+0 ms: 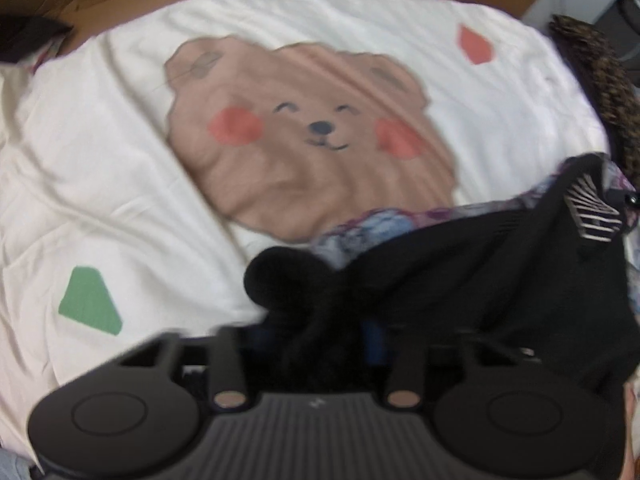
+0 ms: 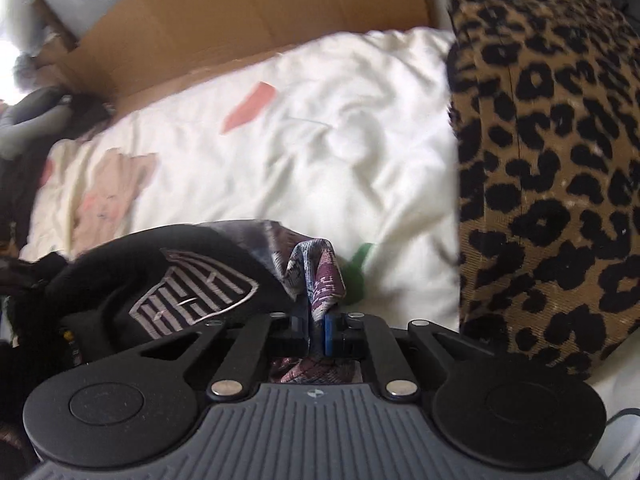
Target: Fold clothes
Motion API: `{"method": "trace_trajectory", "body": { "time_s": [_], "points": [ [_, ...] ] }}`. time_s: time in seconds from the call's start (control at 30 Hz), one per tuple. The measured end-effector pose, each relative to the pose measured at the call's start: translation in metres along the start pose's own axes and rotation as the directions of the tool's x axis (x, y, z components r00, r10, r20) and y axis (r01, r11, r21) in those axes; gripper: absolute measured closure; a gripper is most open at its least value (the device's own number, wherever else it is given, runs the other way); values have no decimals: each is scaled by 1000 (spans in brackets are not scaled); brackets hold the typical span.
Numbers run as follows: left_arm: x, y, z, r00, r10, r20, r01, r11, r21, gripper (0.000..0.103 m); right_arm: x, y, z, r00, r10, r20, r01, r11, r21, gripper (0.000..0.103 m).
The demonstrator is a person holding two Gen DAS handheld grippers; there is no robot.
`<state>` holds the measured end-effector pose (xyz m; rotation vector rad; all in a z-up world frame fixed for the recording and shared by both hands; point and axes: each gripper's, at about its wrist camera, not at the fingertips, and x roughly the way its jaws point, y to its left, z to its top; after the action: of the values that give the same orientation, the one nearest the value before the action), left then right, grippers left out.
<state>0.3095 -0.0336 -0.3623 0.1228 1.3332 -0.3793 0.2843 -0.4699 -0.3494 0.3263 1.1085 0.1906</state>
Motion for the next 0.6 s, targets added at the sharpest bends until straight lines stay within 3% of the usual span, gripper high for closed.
{"method": "trace_trajectory", "body": {
  "time_s": [0.2, 0.4, 0.6],
  "points": [
    [-34, -10, -10, 993, -23, 118, 15, 998, 64, 82, -44, -3, -9, 999, 44, 24, -44, 999, -16, 99],
    [-81, -34, 5, 955, -101, 280, 64, 989, 137, 82, -91, -19, -27, 997, 49, 55, -50, 999, 13, 99],
    [-91, -68, 37, 931, -169, 324, 105, 973, 205, 82, -134, -42, -53, 998, -8, 67, 3, 997, 80, 99]
  ]
}}
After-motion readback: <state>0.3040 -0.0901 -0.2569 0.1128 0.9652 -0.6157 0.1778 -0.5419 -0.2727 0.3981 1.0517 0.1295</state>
